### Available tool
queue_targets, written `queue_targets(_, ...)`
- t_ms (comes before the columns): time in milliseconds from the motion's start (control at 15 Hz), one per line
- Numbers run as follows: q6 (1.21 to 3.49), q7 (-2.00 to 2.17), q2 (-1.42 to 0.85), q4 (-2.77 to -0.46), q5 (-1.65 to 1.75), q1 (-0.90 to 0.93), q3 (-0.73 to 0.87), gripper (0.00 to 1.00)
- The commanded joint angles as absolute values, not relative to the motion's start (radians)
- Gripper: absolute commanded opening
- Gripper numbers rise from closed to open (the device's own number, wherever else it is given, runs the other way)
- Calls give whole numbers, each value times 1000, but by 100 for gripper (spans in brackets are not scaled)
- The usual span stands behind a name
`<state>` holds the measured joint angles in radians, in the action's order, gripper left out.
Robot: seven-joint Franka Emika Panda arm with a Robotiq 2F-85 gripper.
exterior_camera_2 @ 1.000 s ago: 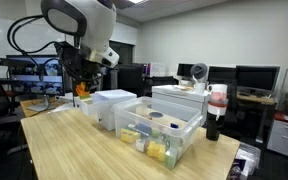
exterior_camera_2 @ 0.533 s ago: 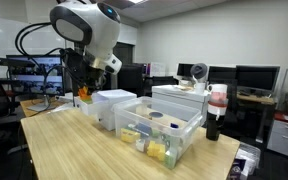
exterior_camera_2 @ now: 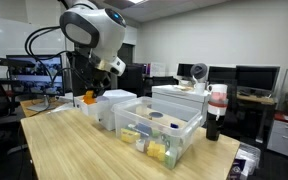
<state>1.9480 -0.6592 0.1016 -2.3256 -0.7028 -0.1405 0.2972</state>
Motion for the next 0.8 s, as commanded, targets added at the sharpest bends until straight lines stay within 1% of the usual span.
queue_targets(0,1919,-679,80,-2302,-699,-164,281,97)
queue_targets(133,1920,-676,74,-2296,-698,-165,280,100)
queue_targets(400,1925,-680,70,-2294,-688,-159,268,100)
queue_targets(533,1942,-677,71,-2298,-671,-153,253,74)
queue_targets(733,1948,-678,70,-2294,-648,-147,231,51)
